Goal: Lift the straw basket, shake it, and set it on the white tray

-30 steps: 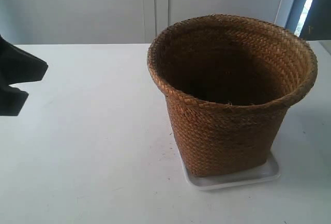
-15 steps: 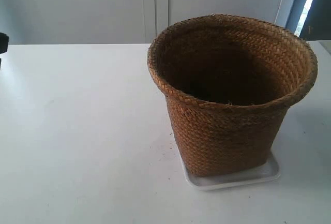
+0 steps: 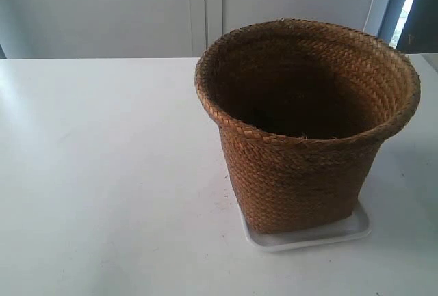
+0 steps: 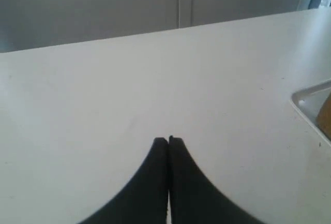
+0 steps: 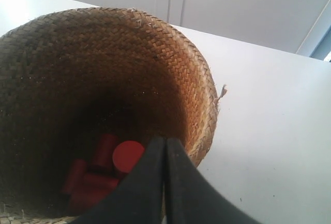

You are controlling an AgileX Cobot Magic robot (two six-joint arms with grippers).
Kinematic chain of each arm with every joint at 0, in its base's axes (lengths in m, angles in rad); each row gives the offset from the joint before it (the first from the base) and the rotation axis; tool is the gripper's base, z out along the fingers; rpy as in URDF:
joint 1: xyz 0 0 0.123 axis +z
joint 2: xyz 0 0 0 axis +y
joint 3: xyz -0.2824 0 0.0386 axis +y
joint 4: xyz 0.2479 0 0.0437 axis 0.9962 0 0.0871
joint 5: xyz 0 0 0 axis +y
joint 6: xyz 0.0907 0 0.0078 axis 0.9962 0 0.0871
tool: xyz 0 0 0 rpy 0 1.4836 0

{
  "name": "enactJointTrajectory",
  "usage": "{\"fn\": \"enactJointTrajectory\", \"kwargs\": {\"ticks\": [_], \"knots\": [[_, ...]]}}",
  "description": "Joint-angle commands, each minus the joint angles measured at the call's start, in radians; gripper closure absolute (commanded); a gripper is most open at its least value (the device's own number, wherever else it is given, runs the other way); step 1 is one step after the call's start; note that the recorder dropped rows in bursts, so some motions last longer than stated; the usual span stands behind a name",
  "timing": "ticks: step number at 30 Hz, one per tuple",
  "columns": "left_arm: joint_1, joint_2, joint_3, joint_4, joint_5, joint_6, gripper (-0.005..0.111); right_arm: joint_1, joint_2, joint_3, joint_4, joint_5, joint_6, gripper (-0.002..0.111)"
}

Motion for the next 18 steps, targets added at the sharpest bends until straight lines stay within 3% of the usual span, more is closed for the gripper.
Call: {"fn": "enactJointTrajectory", "kwargs": {"ticks": [1, 6, 12, 18], "knots": [[0.041, -0.097, 0.057, -0.009, -0.029, 0.009, 0.107, -0.004, -0.004, 0.008, 0.006, -0.015, 0.002, 0.108], [0.066, -0.192, 0.12, -0.009, -0.029, 0.014, 0.107, -0.004, -0.004, 0.008, 0.006, -0.015, 0.013, 0.108], [0.147, -0.302, 0.211, -0.009, -0.029, 0.007, 0.107, -0.004, -0.004, 0.008, 0.006, -0.015, 0.013, 0.108], [0.151, -0.406, 0.312, -0.009, -0.029, 0.007, 0.107, -0.004, -0.004, 0.008, 0.006, -0.015, 0.013, 0.108]]}}
